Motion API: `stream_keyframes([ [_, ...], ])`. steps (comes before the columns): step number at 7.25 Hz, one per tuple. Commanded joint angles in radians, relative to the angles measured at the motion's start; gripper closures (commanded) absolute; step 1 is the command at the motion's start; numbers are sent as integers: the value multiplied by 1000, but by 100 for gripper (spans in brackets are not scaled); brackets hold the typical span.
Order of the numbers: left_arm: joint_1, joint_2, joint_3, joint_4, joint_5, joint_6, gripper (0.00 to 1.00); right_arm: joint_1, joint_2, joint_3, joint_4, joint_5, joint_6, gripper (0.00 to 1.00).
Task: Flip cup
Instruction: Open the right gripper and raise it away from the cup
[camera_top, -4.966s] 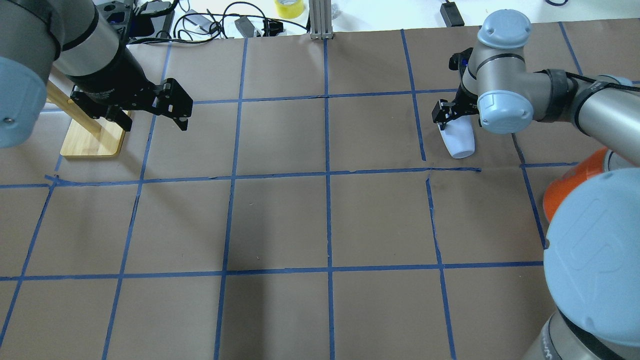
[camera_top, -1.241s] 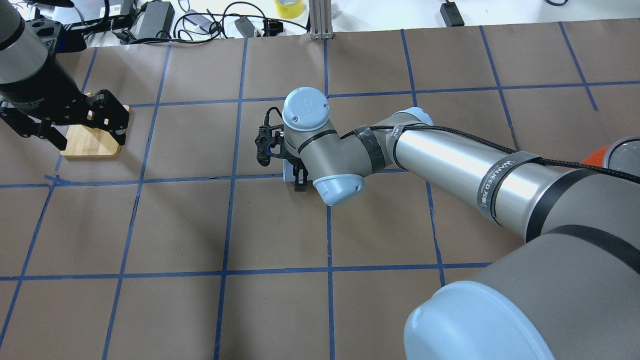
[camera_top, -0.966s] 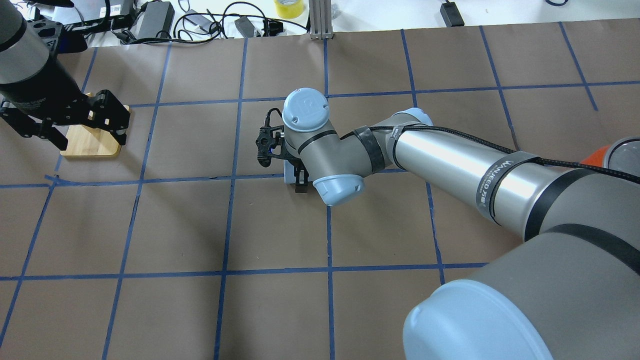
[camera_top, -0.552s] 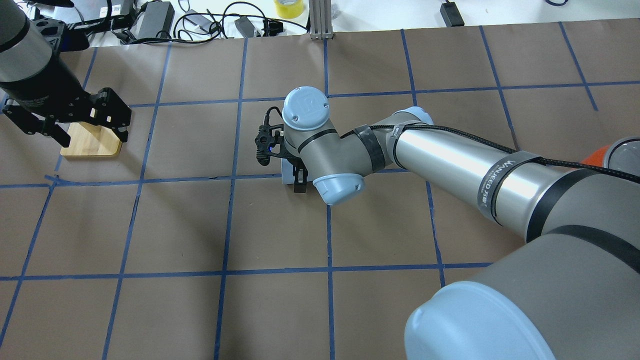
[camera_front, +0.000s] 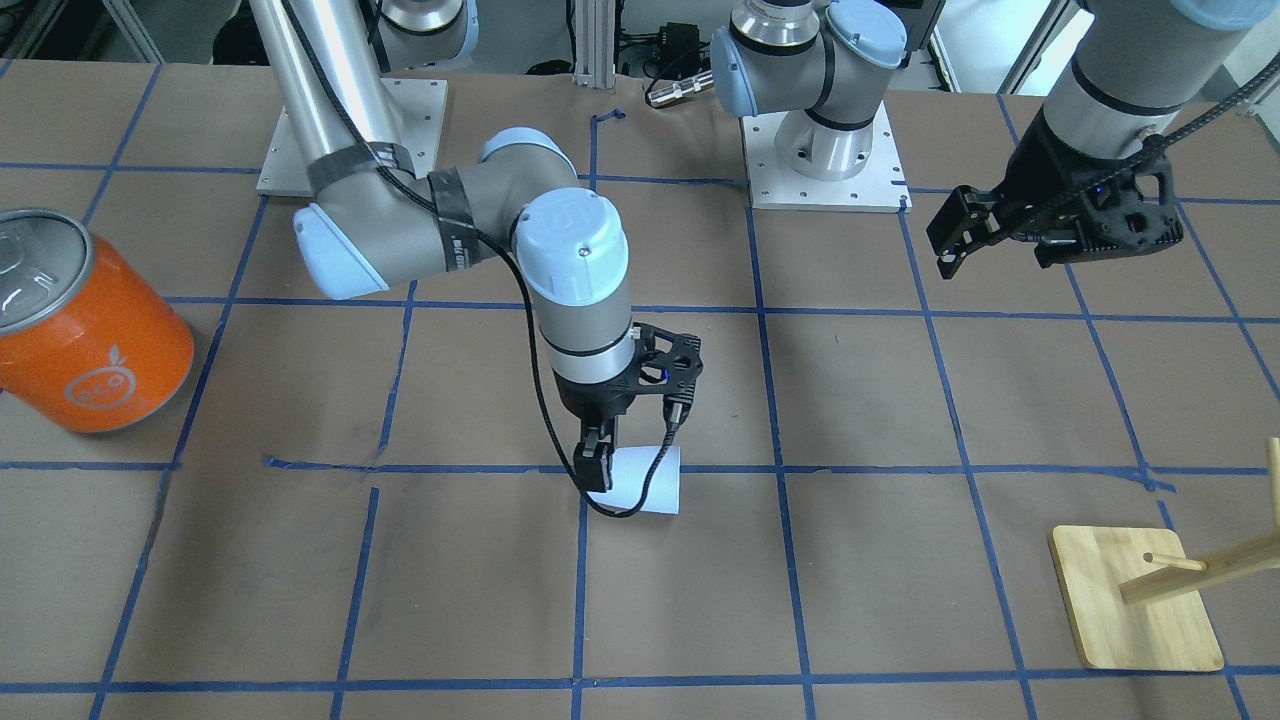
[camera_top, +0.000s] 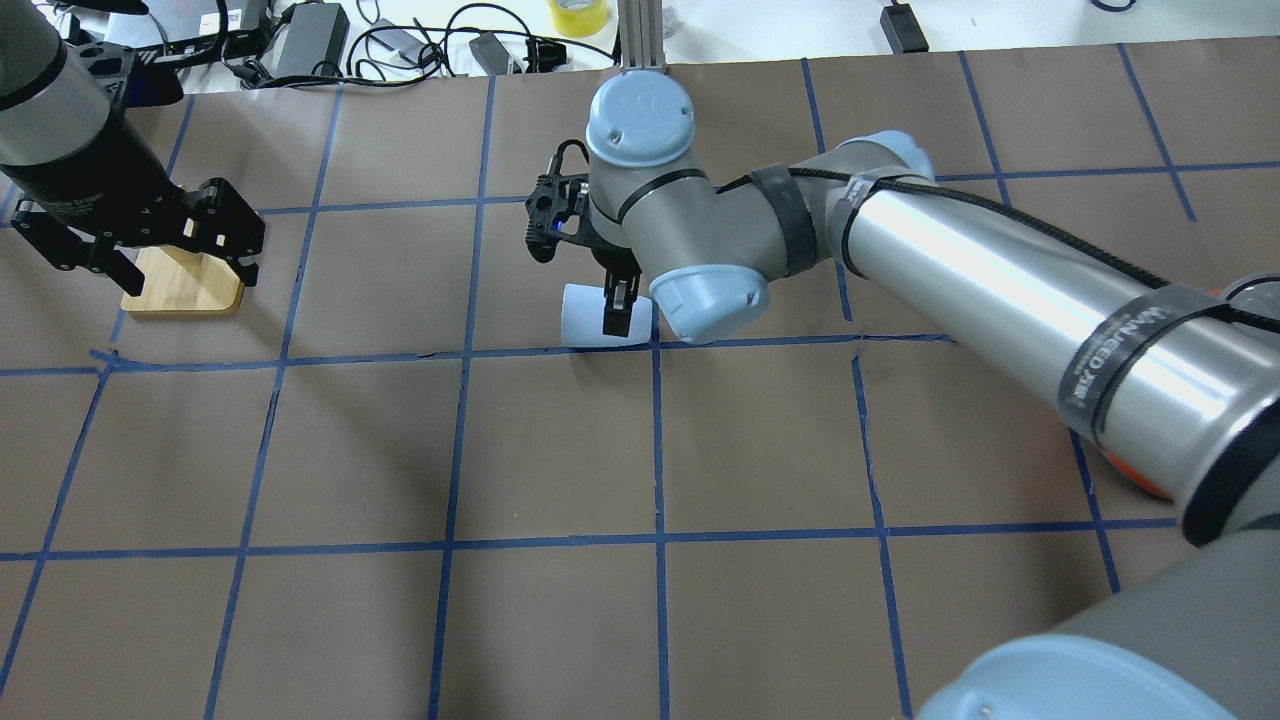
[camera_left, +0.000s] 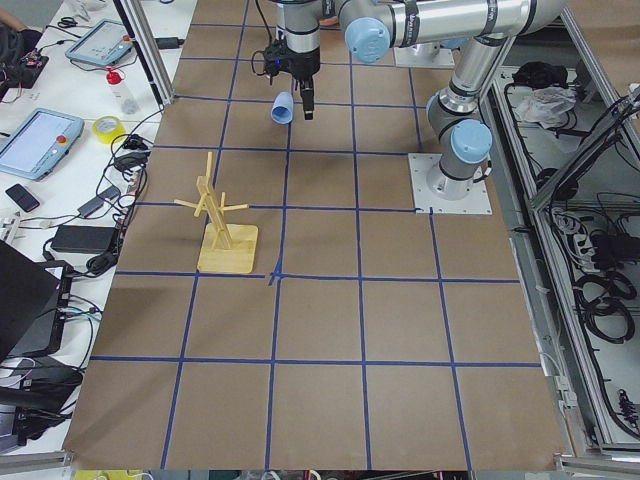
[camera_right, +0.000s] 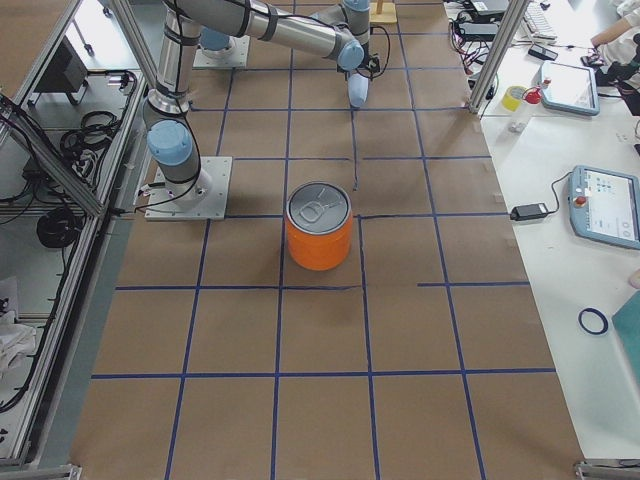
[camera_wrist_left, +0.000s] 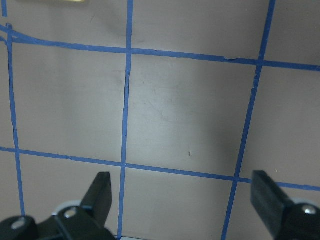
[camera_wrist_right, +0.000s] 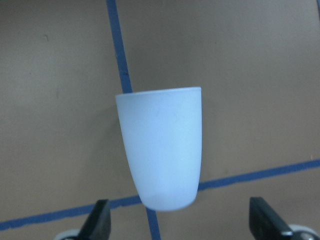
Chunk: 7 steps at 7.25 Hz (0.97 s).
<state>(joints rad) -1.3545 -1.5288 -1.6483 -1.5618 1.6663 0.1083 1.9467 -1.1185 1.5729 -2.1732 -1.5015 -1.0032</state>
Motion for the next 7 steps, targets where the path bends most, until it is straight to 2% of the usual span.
stream_keyframes([
  [1, -11, -28, -4, 82, -17, 2, 0, -102, -146, -22, 217, 12, 38, 13],
  [2, -12, -57, -5, 109, -122, 2, 0, -159, -220, -22, 321, 38, 41, 9],
  [3, -17, -88, -7, 118, -219, 1, 0, -214, -312, -24, 442, 23, 49, 9],
  [4, -44, -129, -13, 137, -238, -4, 0, -317, -402, -27, 567, 14, 79, 9],
  [5, -82, -173, -19, 197, -297, -7, 0, -407, -446, -31, 661, 20, 86, 9],
  [6, -93, -233, -31, 221, -433, -4, 0, -429, -475, -31, 682, 20, 150, 9],
  [7, -95, -279, -50, 292, -483, -7, 0, -437, -475, -33, 665, 8, 290, 9],
])
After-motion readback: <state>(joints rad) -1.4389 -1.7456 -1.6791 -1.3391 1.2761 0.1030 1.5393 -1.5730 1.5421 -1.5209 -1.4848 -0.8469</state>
